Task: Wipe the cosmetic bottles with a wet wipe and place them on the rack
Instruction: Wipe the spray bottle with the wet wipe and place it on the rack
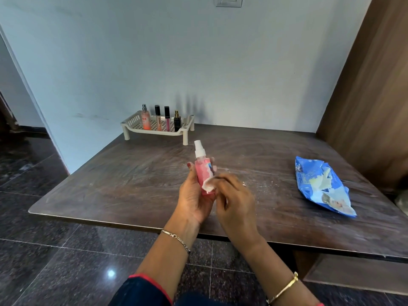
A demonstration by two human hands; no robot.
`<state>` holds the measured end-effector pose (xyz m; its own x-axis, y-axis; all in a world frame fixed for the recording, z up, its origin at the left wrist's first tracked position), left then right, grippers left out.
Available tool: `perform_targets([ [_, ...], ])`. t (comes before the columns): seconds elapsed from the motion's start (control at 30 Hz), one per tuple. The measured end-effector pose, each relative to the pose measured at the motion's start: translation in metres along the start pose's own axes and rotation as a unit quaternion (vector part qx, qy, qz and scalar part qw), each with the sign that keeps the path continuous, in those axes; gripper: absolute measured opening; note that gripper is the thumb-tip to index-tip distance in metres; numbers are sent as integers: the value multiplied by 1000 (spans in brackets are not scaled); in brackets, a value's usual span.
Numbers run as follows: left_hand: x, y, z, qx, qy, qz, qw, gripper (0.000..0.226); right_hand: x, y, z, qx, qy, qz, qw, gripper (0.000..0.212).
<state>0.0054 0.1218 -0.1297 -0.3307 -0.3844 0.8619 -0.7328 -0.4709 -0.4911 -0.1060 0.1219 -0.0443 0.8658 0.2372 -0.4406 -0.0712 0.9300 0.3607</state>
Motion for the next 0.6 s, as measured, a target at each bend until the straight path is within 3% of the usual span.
perform_targets([
  [0.1, 2, 4, -2, -9, 2, 18, 1000, 56, 1, 5, -4, -16, 15, 2, 1000, 24],
  [0.33, 19, 4, -12, 17, 64, 98, 993, 50, 0, 10, 34, -18, 21, -53, 998, 33],
  [0.47, 18, -2, -15, 41, 52, 212, 975, 45, -2, 8, 61, -63, 46, -98, 992, 37],
  [0.6, 16, -8, -14, 53, 31, 247, 967, 48, -1, 7, 70, -92, 75, -144, 982, 41],
])
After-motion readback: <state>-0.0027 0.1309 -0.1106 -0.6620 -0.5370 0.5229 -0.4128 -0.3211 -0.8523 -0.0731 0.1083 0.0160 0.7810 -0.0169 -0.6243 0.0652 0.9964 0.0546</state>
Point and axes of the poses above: each hand's wrist, its own z-axis towards the middle knuckle, its own x-axis out of the palm, y = z × x, the point moved 10 cm from there along z, towards the middle knuckle, and after that the axes turned 2 degrees about -x, right-handed, at the moved point
